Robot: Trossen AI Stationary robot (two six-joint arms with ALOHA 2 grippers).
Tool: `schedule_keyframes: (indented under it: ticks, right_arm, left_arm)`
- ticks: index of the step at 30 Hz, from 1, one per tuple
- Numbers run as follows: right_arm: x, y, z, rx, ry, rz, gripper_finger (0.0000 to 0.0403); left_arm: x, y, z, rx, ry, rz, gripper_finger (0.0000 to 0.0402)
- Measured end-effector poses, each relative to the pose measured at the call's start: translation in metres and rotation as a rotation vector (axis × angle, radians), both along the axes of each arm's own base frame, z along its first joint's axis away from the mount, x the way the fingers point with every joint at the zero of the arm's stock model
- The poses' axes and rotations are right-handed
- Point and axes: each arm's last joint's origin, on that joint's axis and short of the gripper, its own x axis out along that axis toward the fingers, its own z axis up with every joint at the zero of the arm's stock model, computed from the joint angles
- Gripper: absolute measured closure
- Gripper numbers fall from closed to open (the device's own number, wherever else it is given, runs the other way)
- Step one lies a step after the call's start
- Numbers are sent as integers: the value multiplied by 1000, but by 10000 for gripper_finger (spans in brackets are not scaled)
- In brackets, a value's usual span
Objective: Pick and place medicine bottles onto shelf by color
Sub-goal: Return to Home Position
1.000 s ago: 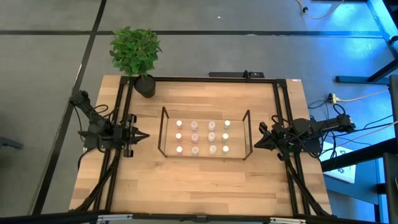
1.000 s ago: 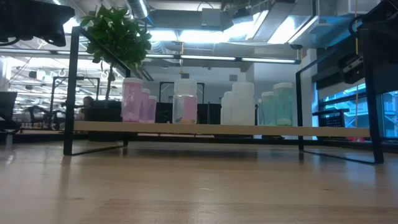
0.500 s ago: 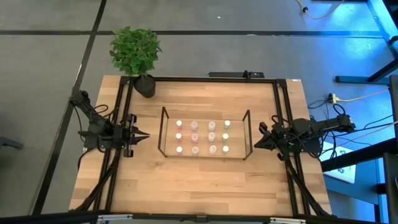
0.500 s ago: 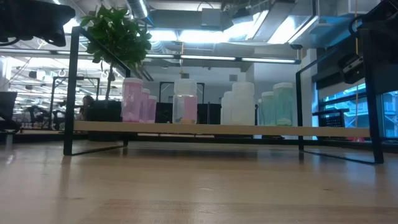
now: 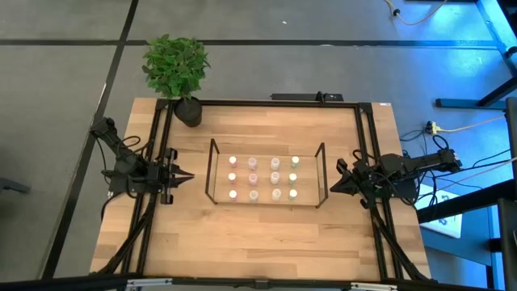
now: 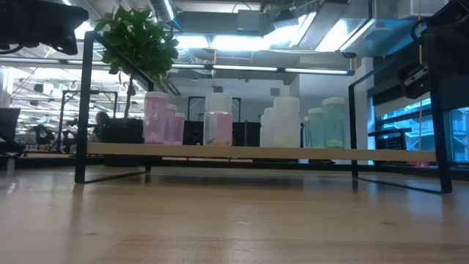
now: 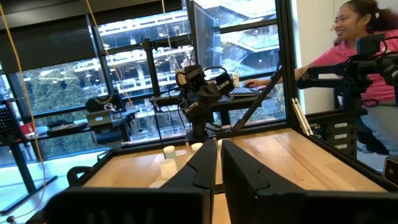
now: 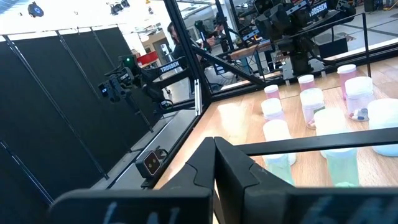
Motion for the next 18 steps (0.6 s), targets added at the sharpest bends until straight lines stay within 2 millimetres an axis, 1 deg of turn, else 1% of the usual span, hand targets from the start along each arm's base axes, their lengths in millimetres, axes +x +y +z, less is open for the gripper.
schedule_keyframes:
  ticks: [11,18]
  right_arm:
    - [0,0,0,0,0,0,393]
    - [0,0,0,0,0,0,393]
  left_arm:
    - [0,0,0,1,0,0,401]
    - [0,0,0,0,0,0,390]
